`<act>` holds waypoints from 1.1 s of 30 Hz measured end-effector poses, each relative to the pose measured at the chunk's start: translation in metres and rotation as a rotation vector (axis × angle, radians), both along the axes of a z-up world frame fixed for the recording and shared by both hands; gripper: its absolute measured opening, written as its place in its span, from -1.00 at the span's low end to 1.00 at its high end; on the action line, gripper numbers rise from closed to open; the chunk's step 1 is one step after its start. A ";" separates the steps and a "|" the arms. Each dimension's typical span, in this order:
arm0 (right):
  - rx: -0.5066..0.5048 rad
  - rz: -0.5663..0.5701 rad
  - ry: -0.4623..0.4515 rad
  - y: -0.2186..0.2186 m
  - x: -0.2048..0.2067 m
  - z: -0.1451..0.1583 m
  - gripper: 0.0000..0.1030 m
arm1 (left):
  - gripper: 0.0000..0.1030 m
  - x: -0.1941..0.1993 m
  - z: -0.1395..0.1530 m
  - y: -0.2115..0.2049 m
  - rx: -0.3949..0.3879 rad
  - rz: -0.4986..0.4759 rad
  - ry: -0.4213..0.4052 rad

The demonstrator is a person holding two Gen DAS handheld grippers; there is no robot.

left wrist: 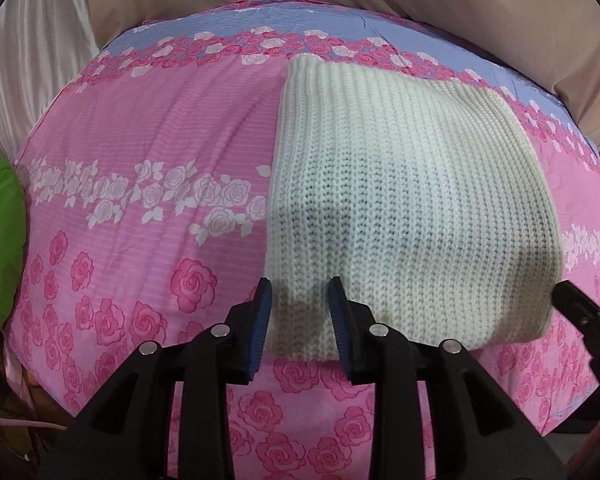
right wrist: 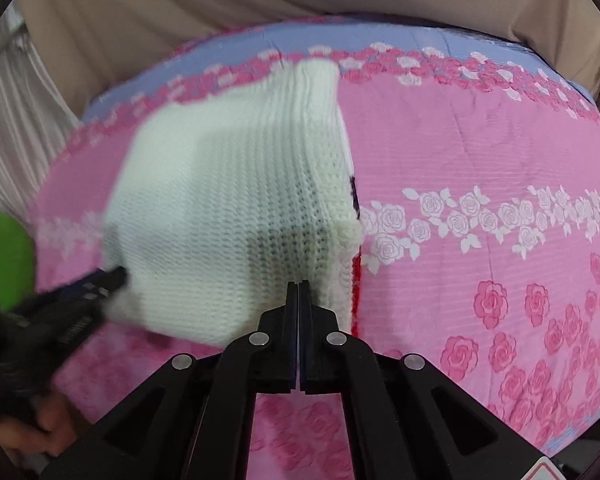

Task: Fold small clothes

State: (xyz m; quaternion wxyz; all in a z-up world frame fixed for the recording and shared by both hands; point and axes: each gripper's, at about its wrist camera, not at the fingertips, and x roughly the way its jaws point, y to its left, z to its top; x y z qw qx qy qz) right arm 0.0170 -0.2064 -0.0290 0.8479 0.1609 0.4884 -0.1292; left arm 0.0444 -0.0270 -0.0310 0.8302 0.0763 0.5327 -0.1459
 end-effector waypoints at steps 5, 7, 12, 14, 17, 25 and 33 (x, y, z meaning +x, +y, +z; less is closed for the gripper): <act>-0.036 -0.064 -0.017 0.001 -0.021 0.010 -0.85 | -0.17 -0.016 0.010 -0.001 0.006 -0.005 -0.035; -0.029 -0.084 -0.004 0.002 -0.029 0.005 -0.82 | -0.12 -0.023 0.013 -0.002 0.006 -0.014 -0.049; -0.026 -0.099 0.021 0.003 -0.038 -0.002 -0.81 | 0.01 -0.033 0.017 -0.001 0.011 -0.028 -0.072; -0.031 -0.098 0.026 0.004 -0.042 -0.005 -0.79 | 0.03 -0.038 0.018 0.001 0.011 -0.023 -0.079; -0.033 -0.095 0.036 0.007 -0.045 -0.007 -0.79 | 0.09 -0.045 0.022 0.006 0.001 -0.018 -0.098; -0.102 -0.074 0.023 0.020 -0.051 0.004 -0.56 | 0.43 -0.060 0.039 0.008 0.004 -0.010 -0.193; -0.131 -0.074 0.012 0.028 -0.052 0.009 -0.45 | 0.62 -0.069 0.041 0.002 0.018 -0.017 -0.222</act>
